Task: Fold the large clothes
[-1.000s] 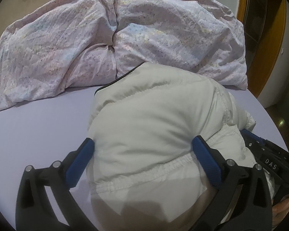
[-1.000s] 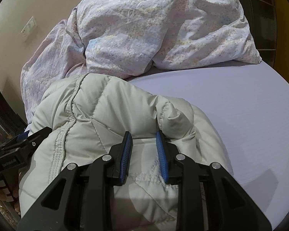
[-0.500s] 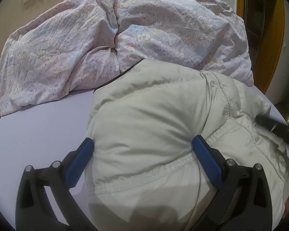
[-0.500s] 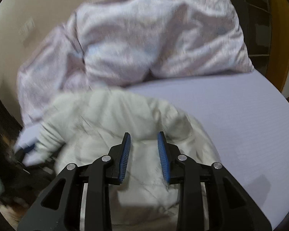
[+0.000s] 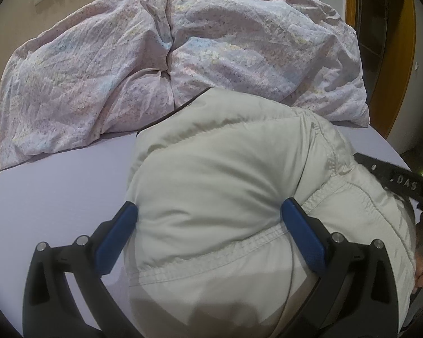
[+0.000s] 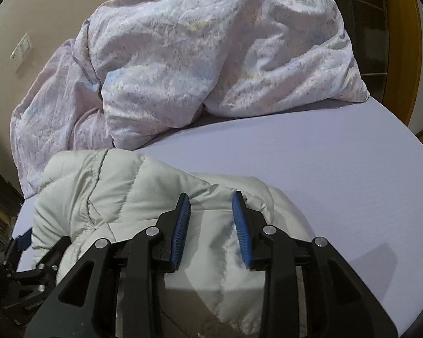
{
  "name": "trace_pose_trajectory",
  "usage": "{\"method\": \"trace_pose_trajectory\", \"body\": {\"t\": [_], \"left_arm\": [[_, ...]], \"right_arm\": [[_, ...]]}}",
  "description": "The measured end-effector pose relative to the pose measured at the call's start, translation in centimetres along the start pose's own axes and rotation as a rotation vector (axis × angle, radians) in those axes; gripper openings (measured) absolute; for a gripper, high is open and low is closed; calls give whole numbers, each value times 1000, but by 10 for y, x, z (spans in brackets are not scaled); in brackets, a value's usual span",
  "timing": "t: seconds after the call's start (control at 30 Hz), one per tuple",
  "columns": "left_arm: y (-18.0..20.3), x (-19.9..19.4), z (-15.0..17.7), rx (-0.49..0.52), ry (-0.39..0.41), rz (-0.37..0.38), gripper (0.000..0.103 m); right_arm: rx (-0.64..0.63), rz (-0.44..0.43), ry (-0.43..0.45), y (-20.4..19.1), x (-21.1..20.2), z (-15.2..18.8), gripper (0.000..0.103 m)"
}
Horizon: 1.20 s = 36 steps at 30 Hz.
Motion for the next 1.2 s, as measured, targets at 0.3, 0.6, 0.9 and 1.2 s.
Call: {"method": "trace_pose_trajectory", "body": {"t": [0.3, 0.6, 0.9, 1.2], "left_arm": [[2, 1, -1, 6, 3, -9, 101], [5, 2, -1, 11, 3, -20, 101], [5, 1, 0, 10, 7, -20, 101], [4, 2, 2, 4, 29, -31, 101]], "right_arm": [[-1, 1, 1, 1, 7, 12, 34], [-2, -10, -35, -1, 15, 15, 34], [2, -18, -39, 0, 16, 16, 34], [16, -30, -31, 1, 16, 17, 34]]}}
Point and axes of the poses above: each gripper's, at about its wrist camera, not at the fingertips, and x roughly the way its jaws point, y to its right, z to its underside, the point moved 1 cm from there along x, roughly the way its jaws point, and after that the axes turned 1 degree about -x, right-handed, at the moved point
